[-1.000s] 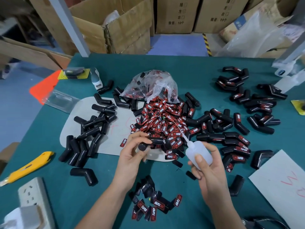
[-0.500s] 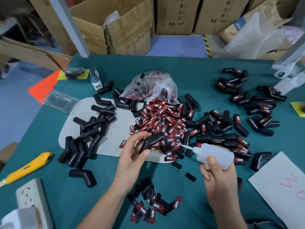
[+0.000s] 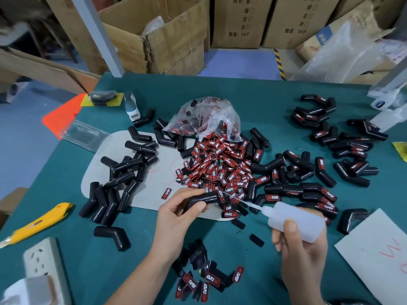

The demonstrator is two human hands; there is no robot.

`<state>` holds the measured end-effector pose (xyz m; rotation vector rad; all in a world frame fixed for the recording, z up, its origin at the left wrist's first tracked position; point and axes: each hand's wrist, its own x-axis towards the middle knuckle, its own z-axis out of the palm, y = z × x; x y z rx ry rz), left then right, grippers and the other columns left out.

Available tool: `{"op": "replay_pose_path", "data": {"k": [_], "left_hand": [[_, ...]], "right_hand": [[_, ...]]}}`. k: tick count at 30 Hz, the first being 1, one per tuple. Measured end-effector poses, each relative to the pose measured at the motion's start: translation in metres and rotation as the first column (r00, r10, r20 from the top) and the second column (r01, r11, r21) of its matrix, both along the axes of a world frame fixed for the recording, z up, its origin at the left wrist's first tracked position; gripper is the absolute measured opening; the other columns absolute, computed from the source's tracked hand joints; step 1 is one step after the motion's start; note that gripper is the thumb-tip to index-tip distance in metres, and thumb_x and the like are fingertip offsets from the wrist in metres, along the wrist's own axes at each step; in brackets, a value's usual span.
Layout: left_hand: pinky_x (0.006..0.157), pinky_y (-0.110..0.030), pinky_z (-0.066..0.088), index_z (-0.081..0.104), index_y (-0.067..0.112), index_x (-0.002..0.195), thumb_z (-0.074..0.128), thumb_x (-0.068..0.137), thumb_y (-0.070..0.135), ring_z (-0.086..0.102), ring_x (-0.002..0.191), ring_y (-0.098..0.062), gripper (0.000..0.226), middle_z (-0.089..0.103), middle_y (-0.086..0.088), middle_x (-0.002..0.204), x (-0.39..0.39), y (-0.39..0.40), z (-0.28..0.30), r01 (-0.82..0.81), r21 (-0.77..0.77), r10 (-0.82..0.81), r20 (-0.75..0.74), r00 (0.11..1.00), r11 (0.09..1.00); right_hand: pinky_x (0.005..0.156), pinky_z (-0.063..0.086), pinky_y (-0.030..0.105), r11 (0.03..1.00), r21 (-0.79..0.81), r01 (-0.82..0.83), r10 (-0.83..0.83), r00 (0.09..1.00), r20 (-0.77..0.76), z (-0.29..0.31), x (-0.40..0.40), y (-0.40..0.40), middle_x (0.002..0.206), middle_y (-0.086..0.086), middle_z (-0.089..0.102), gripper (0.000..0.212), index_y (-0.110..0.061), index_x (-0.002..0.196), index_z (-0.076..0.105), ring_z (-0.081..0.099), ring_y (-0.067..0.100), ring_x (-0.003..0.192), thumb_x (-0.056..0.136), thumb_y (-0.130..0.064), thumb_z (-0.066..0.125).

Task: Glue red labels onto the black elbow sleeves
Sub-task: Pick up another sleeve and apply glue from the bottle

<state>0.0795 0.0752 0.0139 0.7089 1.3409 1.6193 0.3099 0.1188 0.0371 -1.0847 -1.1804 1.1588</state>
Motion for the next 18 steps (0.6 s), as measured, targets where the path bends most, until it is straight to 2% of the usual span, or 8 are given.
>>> {"op": "replay_pose_path", "data": {"k": [2,4,9,14,18], "left_hand": [[0.089,-0.025,0.058,0.082,0.02,0.109,0.089,0.08,0.041,0.076,0.092,-0.026,0.036,0.073,-0.005,0.104,0.0005,-0.0012,0.0008,-0.014,0.015,0.014,-0.01,1.0,1.0],[0.084,-0.023,0.058,0.083,0.019,0.105,0.085,0.081,0.032,0.076,0.084,-0.024,0.027,0.071,-0.005,0.099,0.0002,-0.0022,-0.0004,-0.04,0.021,0.041,-0.031,0.999,0.999],[0.078,-0.025,0.056,0.082,0.014,0.097,0.082,0.078,0.029,0.071,0.076,-0.023,0.024,0.069,-0.009,0.094,-0.0004,-0.0009,-0.0014,-0.102,0.0,0.102,-0.008,0.995,0.995],[0.082,-0.024,0.058,0.083,0.018,0.102,0.083,0.08,0.018,0.073,0.082,-0.02,0.022,0.076,-0.011,0.099,0.0007,0.0014,0.0019,-0.04,0.002,0.039,0.225,0.974,0.999],[0.09,-0.024,0.058,0.082,0.018,0.115,0.067,0.091,0.012,0.076,0.094,-0.021,0.028,0.078,-0.016,0.108,0.0039,0.0008,0.005,-0.006,0.012,0.002,0.29,0.957,1.0]], "right_hand": [[0.045,0.04,0.024,1.0,-0.012,-0.001,0.001,1.0,0.007,-0.0001,-0.0011,0.0004,0.059,0.01,0.058,0.011,-0.035,0.1,0.061,0.048,0.018,0.047,0.09,-0.038,0.062],[0.045,0.04,0.024,1.0,-0.021,-0.003,0.004,1.0,0.007,0.0002,-0.0015,0.0006,0.058,0.01,0.057,0.011,-0.035,0.1,0.062,0.048,0.017,0.048,0.09,-0.04,0.062],[0.046,0.04,0.023,1.0,-0.016,-0.006,0.006,1.0,0.015,0.0005,-0.0018,-0.0002,0.056,0.011,0.057,0.01,-0.034,0.099,0.061,0.048,0.015,0.046,0.09,-0.039,0.061],[0.046,0.039,0.018,0.999,-0.043,0.015,-0.016,1.0,-0.009,-0.0013,-0.0013,-0.0016,0.053,0.004,0.052,0.013,-0.035,0.097,0.063,0.044,0.011,0.044,0.085,-0.04,0.063],[0.048,0.038,0.019,0.998,-0.059,0.017,-0.02,0.999,-0.051,-0.0016,-0.0006,-0.0006,0.059,-0.001,0.054,0.016,-0.033,0.099,0.063,0.043,0.012,0.044,0.084,-0.039,0.066]]}}
